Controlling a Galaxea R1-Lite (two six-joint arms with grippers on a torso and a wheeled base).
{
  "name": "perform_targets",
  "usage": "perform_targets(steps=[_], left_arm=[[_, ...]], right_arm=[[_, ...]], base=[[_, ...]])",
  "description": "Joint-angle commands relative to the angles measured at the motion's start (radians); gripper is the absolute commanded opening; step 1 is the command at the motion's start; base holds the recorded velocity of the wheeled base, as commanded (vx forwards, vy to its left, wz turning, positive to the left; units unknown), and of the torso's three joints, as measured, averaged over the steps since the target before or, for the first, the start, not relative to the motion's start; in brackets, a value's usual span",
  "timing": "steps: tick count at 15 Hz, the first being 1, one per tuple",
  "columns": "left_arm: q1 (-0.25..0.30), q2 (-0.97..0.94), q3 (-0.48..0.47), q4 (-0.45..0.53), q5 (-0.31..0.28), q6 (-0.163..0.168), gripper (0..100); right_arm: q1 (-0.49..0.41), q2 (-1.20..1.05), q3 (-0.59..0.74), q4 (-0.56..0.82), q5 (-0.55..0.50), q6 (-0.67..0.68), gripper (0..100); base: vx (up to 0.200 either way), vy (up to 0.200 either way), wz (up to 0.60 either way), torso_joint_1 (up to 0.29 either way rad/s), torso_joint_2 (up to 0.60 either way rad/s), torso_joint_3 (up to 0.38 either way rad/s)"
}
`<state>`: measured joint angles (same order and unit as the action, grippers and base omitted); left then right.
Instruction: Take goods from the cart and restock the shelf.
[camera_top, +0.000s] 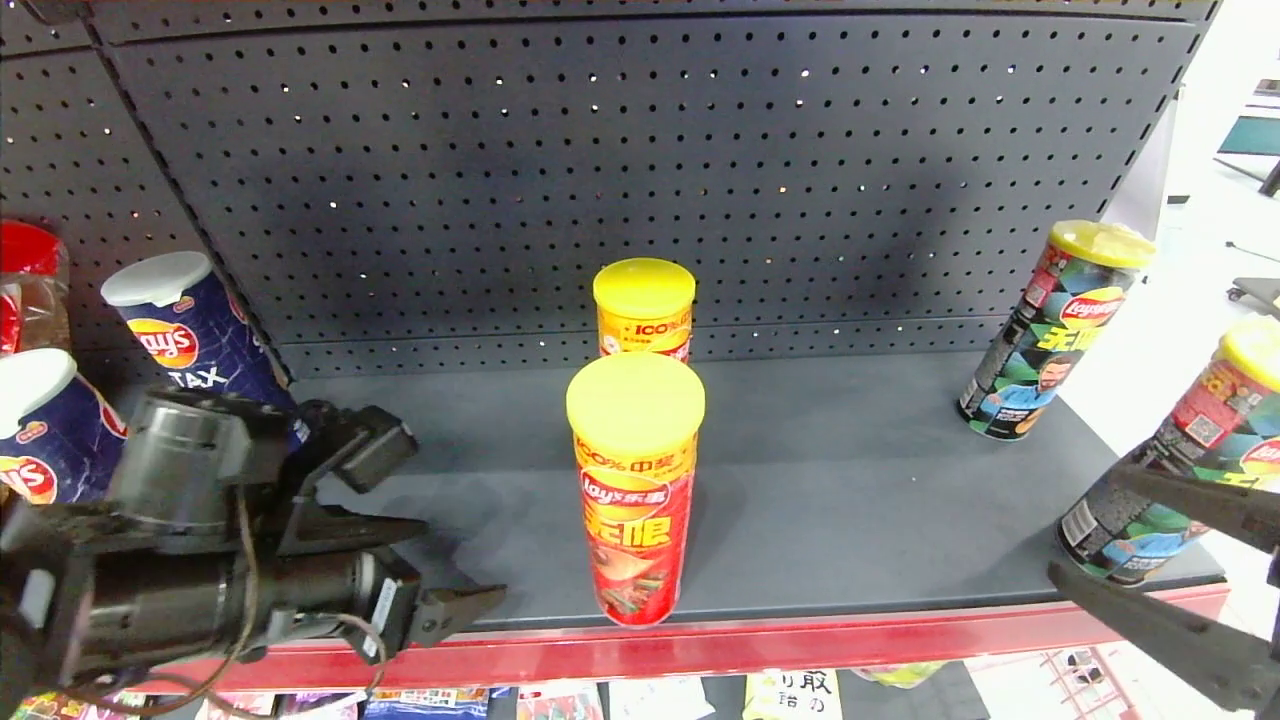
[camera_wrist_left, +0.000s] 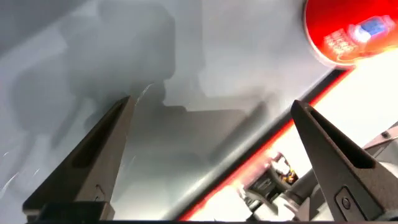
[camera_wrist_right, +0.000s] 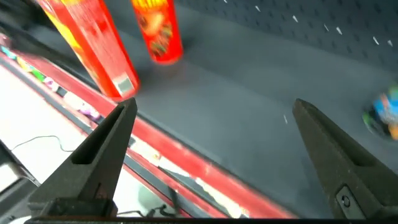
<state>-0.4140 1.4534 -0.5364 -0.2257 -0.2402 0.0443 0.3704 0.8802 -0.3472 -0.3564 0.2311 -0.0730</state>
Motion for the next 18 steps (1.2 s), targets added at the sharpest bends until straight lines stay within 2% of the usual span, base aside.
perform_targets(steps=[1,3,5,6,7,8,9,10,11,12,13,14,15,16,17,18], left_arm=[[0.038,-0.498,0.156,0.048,0.073,-0.070,100],[0.038,-0.729,0.164,0.221,0.117,-0.072,100],[0.038,-0.996,0.148,0.482,0.162,-0.070,100],[0.038,-1.068,0.144,0.556,0.191,-0.070,100],[0.038,-1.233,0.138,0.726,0.266,-0.070,100],[0.038,-1.288,0.136,0.783,0.294,-0.070,100],[0.058,-1.398,0.141,0.908,0.389,-0.072,100],[0.104,-1.449,0.162,0.962,0.429,-0.078,100],[0.107,-1.453,0.165,1.008,0.446,-0.149,100],[0.101,-1.453,0.164,1.019,0.429,-0.196,100],[0.097,-1.453,0.159,1.008,0.375,-0.199,100],[0.097,-1.453,0.202,0.845,0.271,-0.204,100],[0.097,-1.453,0.314,0.641,0.243,-0.201,100],[0.097,-1.453,0.369,0.528,0.225,-0.201,100],[0.087,-1.453,0.391,0.471,0.205,-0.199,100],[0.093,-1.453,0.388,0.482,0.233,-0.196,100]], right_arm=[[-0.076,-0.333,0.154,0.102,-0.049,-0.002,100],[-0.134,-0.543,0.080,0.376,-0.093,-0.001,100],[-0.188,-0.725,-0.013,0.675,-0.151,0.001,100],[-0.197,-0.765,-0.032,0.732,-0.171,0.001,100],[-0.203,-0.782,-0.050,0.778,-0.243,0.021,100],[-0.203,-0.781,-0.053,0.778,-0.271,0.044,100],[-0.203,-0.781,-0.038,0.786,-0.325,0.087,100],[-0.203,-0.781,-0.003,0.786,-0.361,0.091,100],[-0.203,-0.781,0.063,0.774,-0.392,0.088,100],[-0.202,-0.781,0.103,0.748,-0.391,0.087,100],[-0.200,-0.782,0.139,0.688,-0.368,0.085,100],[-0.202,-0.781,0.197,0.597,-0.217,0.070,100],[-0.202,-0.781,0.244,0.528,-0.113,0.050,100],[-0.202,-0.781,0.267,0.484,-0.068,0.045,100],[-0.202,-0.781,0.298,0.399,0.004,0.044,100],[-0.202,-0.781,0.300,0.401,-0.010,0.050,100]], base=[[0.000,0.000,0.00,0.000,0.00,0.000],[0.000,0.000,0.00,0.000,0.00,0.000],[0.000,0.000,0.00,0.000,0.00,0.000],[0.000,0.000,0.00,0.000,0.00,0.000],[0.000,0.000,0.00,0.000,0.00,0.000],[0.000,0.000,0.00,0.000,0.00,0.000],[0.000,0.000,0.00,0.000,0.00,0.000],[0.000,0.000,0.00,0.000,0.00,0.000],[0.000,0.000,0.00,0.000,0.00,0.000],[0.000,0.000,0.00,0.000,0.00,0.000],[0.000,0.000,0.00,0.000,0.00,0.000],[0.000,0.000,0.00,0.000,0.00,0.000],[0.000,0.000,0.00,0.000,0.00,0.000],[0.000,0.000,0.00,0.000,0.00,0.000],[0.000,0.000,0.00,0.000,0.00,0.000],[0.000,0.000,0.00,0.000,0.00,0.000]])
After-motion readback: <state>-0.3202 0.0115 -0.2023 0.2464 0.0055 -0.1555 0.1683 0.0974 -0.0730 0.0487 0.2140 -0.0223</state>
